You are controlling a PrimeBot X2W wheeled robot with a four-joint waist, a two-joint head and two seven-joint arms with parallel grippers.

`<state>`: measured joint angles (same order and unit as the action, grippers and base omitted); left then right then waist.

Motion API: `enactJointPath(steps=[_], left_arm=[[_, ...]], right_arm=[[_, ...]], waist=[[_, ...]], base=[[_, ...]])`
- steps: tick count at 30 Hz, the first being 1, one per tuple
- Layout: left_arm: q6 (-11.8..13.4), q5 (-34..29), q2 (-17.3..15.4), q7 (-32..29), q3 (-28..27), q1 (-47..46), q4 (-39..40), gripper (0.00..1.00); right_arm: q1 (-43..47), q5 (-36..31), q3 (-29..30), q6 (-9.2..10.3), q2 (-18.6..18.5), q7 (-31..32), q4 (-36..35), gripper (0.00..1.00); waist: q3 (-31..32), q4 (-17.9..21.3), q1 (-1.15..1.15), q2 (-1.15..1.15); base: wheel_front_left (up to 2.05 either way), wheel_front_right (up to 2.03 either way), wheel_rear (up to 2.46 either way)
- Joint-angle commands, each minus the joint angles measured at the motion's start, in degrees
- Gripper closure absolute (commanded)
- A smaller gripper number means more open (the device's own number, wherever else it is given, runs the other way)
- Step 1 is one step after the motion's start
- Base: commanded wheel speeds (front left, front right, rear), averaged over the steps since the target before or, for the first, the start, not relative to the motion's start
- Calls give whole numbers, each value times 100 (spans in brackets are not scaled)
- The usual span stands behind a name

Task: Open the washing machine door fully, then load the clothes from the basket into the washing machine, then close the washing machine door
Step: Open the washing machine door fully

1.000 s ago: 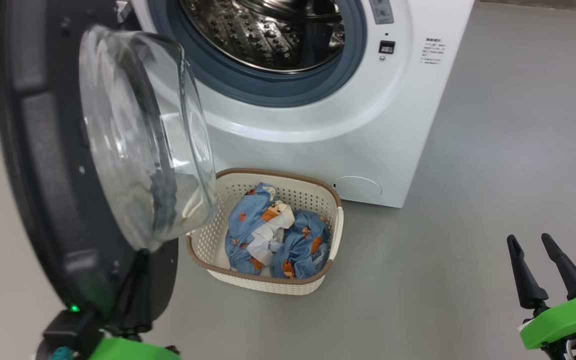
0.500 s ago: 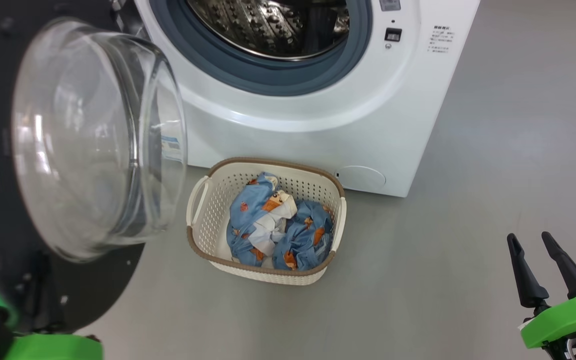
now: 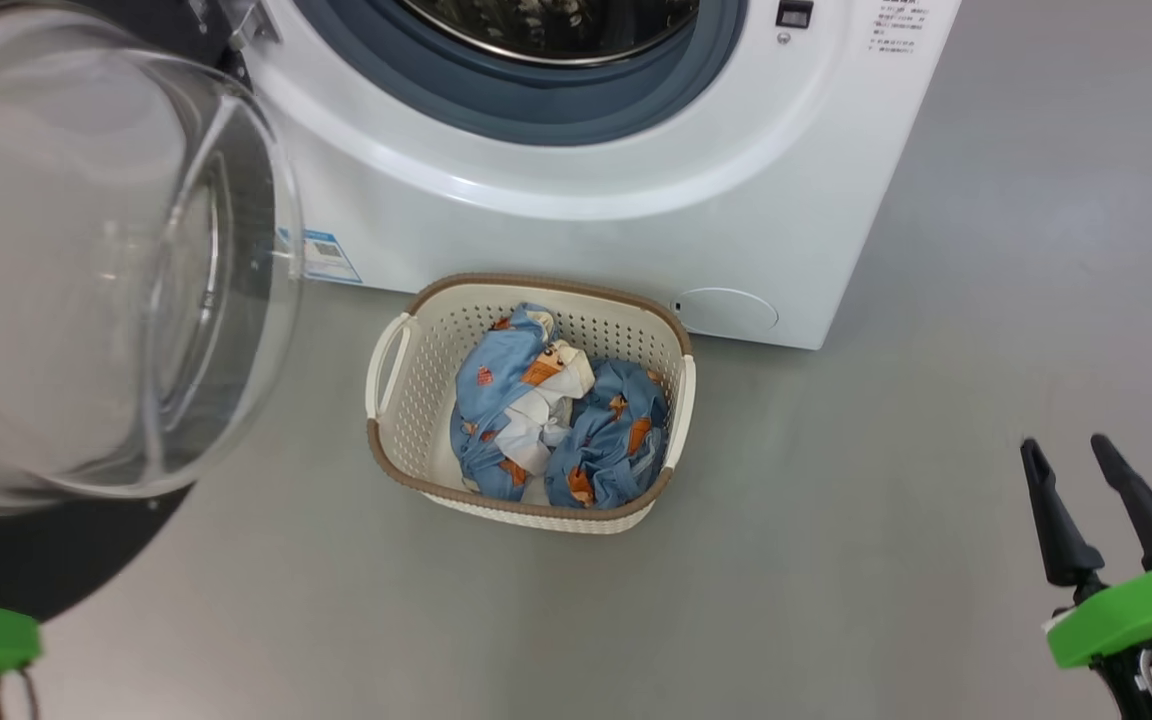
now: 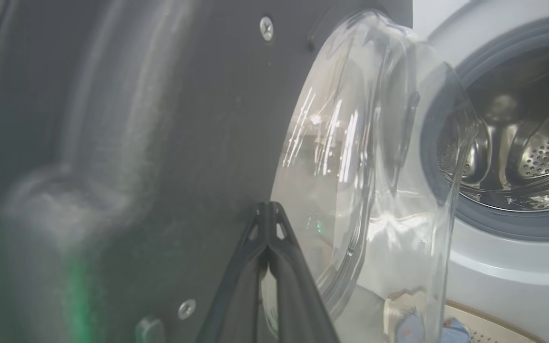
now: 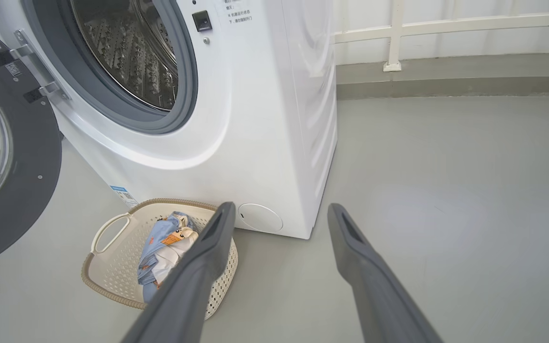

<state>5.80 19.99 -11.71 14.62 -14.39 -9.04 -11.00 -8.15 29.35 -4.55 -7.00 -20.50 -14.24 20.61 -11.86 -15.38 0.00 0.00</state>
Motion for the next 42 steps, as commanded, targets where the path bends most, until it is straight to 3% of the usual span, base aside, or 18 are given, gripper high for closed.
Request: enactJointPath(steps=[1, 13, 23, 28, 42], left_arm=[[47, 15, -357, 38, -400, -252, 19, 100], [-177, -231, -788, 38, -1165, -858, -899, 100], [-524, -429, -1293, 38, -1818, -1663, -1938, 100], [-669, -579, -1554, 38, -1989, -2076, -2536, 100], [-799, -952, -1907, 38, -2239, -2789, -3393, 100]], right_arm=[[-125, -38, -156, -48, -149, -75, -131, 0], [-245, -37, -217, -48, -183, -76, -138, 0], [-431, -35, -277, -48, -260, -76, -173, 0], [-547, -43, -300, -48, -304, -76, -192, 0], [-772, -73, -339, -48, -388, -76, -223, 0]], waist=[[-39, 9, 0, 0], [-230, 33, 0, 0], [-562, 151, 0, 0], [-759, 199, 0, 0], [-1113, 255, 0, 0]], base=[[0, 0, 0], [0, 0, 0], [0, 0, 0], [0, 0, 0], [0, 0, 0]])
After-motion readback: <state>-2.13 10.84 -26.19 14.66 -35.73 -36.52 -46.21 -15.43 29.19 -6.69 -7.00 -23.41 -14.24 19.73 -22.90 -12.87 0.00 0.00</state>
